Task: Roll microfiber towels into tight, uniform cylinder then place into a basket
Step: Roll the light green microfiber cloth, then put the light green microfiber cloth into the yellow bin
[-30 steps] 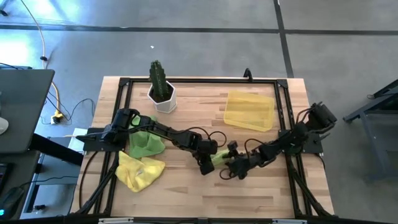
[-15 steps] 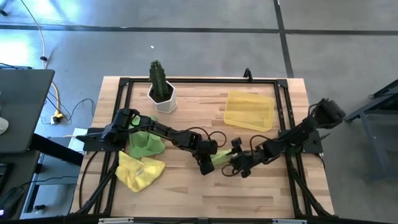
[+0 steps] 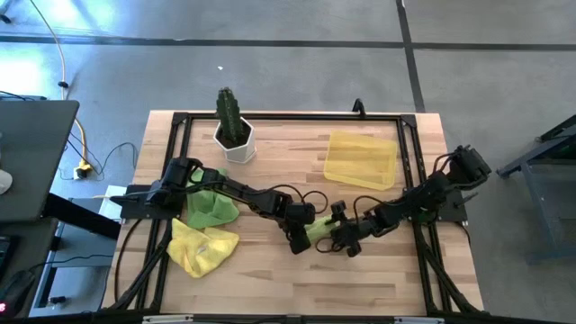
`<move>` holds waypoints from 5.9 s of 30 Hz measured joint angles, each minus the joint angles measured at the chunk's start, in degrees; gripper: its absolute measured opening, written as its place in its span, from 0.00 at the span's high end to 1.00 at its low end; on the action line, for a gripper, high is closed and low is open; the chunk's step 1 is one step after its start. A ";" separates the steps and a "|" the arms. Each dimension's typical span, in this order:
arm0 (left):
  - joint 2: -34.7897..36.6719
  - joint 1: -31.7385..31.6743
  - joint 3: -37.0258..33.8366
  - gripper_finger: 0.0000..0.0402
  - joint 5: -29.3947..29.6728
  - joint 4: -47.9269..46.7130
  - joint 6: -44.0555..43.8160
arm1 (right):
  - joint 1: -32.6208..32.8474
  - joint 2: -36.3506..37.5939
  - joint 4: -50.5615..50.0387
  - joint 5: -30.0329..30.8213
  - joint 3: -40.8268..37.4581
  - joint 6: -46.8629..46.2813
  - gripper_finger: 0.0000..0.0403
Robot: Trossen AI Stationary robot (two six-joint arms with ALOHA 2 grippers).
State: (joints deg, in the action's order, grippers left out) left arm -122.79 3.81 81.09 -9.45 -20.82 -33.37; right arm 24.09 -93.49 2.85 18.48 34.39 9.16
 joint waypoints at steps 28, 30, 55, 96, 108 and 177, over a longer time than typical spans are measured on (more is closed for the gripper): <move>7.26 4.48 -0.04 0.77 11.05 -2.39 15.20 | -13.34 0.17 0.86 -27.98 -0.23 -19.95 0.99; 7.72 6.14 -0.14 0.77 15.77 -2.03 19.41 | -15.66 -0.07 1.28 -33.92 -0.34 -23.01 0.99; 2.30 7.77 -0.05 0.77 26.48 6.73 15.55 | -22.85 -0.26 1.99 -46.44 -0.37 -32.25 0.98; -1.29 8.61 0.01 0.77 26.80 5.58 11.00 | -9.44 -0.02 13.33 -20.29 -0.39 3.31 0.50; -0.56 8.62 -0.07 0.77 26.50 5.60 11.00 | -10.65 -4.59 13.20 -19.52 -0.04 -3.08 0.65; 14.28 4.46 -0.01 0.77 33.96 -7.43 18.58 | -62.98 13.68 -14.89 -11.42 -0.56 9.25 0.69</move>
State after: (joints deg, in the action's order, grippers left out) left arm -108.51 8.27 81.08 24.51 -28.26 -14.79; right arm -38.89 -79.81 -12.04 7.06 33.82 18.41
